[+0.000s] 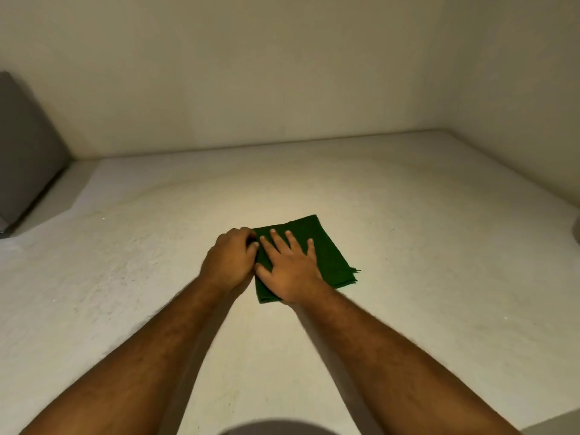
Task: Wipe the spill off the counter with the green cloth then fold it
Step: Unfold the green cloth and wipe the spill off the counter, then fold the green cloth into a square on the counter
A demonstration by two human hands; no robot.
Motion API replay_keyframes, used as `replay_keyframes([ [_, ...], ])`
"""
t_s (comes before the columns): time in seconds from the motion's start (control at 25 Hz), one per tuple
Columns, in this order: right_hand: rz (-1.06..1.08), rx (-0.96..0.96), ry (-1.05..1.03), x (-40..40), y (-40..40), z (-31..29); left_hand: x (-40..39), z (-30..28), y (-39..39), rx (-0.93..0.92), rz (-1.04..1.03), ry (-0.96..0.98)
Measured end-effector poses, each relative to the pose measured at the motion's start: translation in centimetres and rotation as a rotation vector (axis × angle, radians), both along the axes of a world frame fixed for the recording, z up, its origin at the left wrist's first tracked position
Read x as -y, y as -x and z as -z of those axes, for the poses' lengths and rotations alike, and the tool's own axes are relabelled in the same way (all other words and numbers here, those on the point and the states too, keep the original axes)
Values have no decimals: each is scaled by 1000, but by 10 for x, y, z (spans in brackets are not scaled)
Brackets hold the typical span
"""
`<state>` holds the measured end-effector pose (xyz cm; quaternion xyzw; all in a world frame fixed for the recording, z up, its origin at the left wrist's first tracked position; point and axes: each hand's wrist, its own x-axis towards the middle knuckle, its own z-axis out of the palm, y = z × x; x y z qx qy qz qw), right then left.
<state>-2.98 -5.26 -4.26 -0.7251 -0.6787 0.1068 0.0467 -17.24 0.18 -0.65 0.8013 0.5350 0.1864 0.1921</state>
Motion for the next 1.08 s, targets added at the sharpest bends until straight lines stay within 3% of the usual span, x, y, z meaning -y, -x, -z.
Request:
replay_keyframes([
  [0.32,388,51,74,-2,-246,-2,18,8,-110,34,62,42],
  [0.48,393,80,76,-20,-235,-2,11,7,-143,79,-11,71],
  [0.6,234,36,65,-21,-175,-7,3,3,-163,72,-132,49],
  [0.72,62,-154,96,-13,-142,-16,-2,2,-172,47,-266,58],
  [0.8,84,-278,-22,-8,-165,-31,-6,3,-173,-21,-299,101],
  [0.92,228,-80,-259,-3,-233,-40,-11,4,-184,-119,-306,180],
  [1.08,254,-112,-147,-3,-282,-27,-14,4,-217,-198,-253,190],
])
